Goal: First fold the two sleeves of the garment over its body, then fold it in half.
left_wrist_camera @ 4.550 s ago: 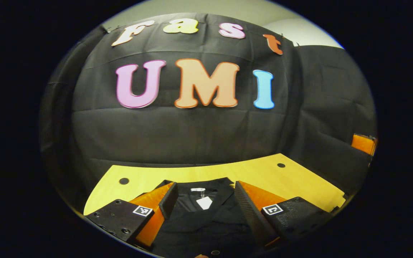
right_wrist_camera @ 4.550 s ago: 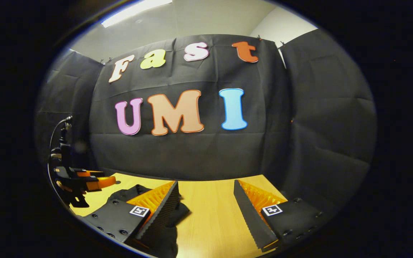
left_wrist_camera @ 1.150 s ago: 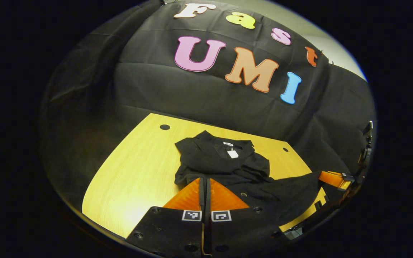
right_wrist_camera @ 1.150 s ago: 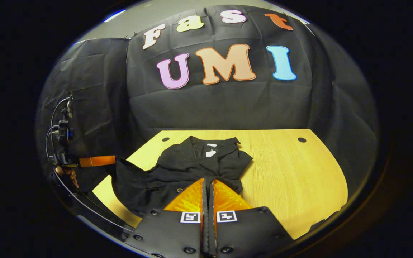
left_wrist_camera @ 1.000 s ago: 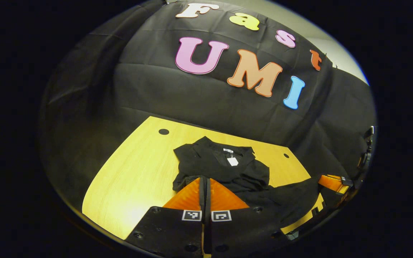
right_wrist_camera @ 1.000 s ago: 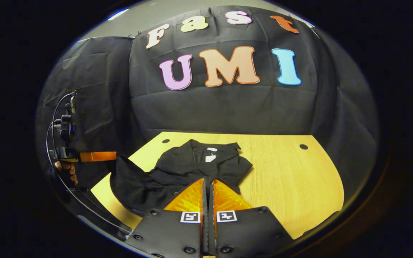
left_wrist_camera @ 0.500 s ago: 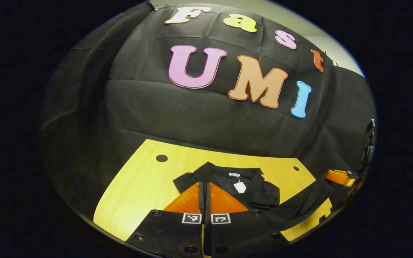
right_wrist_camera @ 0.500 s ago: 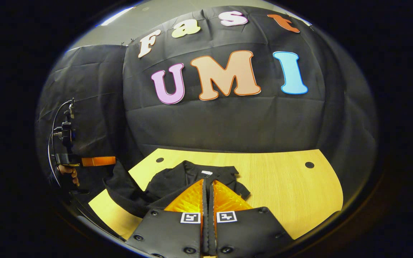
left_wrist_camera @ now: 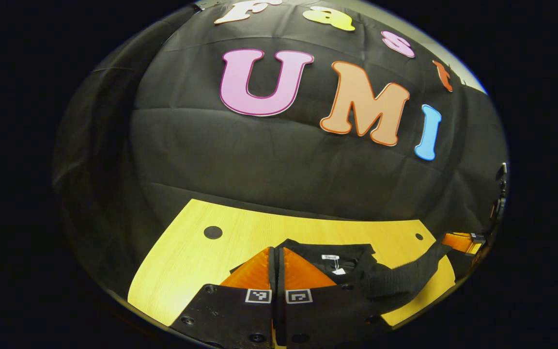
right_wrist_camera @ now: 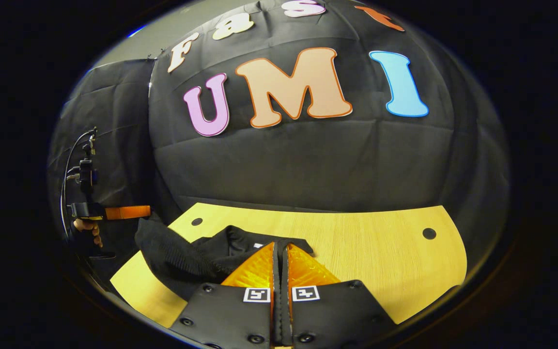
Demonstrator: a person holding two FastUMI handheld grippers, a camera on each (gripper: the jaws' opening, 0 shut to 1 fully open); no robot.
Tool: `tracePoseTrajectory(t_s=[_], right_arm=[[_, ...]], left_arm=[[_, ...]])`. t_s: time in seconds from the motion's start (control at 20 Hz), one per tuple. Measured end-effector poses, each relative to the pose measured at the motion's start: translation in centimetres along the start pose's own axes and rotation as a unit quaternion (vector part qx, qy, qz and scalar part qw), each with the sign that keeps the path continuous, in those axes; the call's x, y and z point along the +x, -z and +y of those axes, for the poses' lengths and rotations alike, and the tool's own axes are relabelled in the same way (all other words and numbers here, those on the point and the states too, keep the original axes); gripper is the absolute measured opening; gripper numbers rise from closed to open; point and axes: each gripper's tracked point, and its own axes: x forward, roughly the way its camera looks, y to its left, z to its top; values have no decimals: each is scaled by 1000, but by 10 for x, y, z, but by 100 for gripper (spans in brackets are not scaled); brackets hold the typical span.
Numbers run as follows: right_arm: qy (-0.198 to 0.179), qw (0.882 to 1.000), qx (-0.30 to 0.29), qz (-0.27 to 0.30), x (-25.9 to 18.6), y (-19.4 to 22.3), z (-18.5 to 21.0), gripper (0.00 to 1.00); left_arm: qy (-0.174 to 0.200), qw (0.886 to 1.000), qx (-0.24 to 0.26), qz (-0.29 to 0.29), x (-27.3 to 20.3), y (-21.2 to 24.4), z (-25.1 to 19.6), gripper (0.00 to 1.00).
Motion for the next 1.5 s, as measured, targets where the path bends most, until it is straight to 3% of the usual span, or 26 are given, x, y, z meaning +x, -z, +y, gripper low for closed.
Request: tracePoseTrajectory(t_s=[0.1,0.15,0.2,0.25,0.35,0.4,0.45,0.6,0.85,0.9,1.0,1.05,1.2,1.35,1.5], right_arm=[[2,1000,-5,4,18,-3,-7,2],[18,1000,-9,3,27,-6,-16,0],[58,998,-8,6,37,-8,-33,2],[77,997,0,-11,39,-16,-44,34],[80,994,23,-64,37,-42,-50,96],[86,993,26,-82,31,-53,-55,95],[95,991,23,-91,30,-55,-62,100],[108,989,16,-99,19,-56,-74,98],[112,987,10,-118,-8,-62,-67,98],[112,986,7,-123,-17,-64,-63,98],[112,983,4,-143,-46,-70,-48,95],[113,982,2,-154,-62,-70,-37,95],[120,973,-8,-197,-124,-66,-3,98],[124,963,-14,-239,-184,-50,35,94],[113,960,3,-256,-232,-23,71,97]], left_arm=[[-8,1000,5,3,20,-3,2,0],[-27,999,17,3,29,-4,10,0],[-73,997,39,-6,36,-11,26,0],[-101,993,60,-10,42,-14,37,2],[-118,990,73,-29,46,-18,40,98],[-112,991,65,-45,42,-24,33,94],[-104,991,57,-60,40,-31,27,95],[-107,988,55,-98,36,-56,18,96],[-106,984,65,-128,4,-77,7,99],[-105,983,64,-135,-7,-82,4,96],[-100,980,62,-159,-38,-93,-3,93],[-93,978,63,-175,-58,-101,-8,99],[-74,970,71,-219,-120,-113,-18,97],[-56,964,79,-247,-181,-109,-27,99],[-56,959,98,-260,-236,-93,-23,98]])
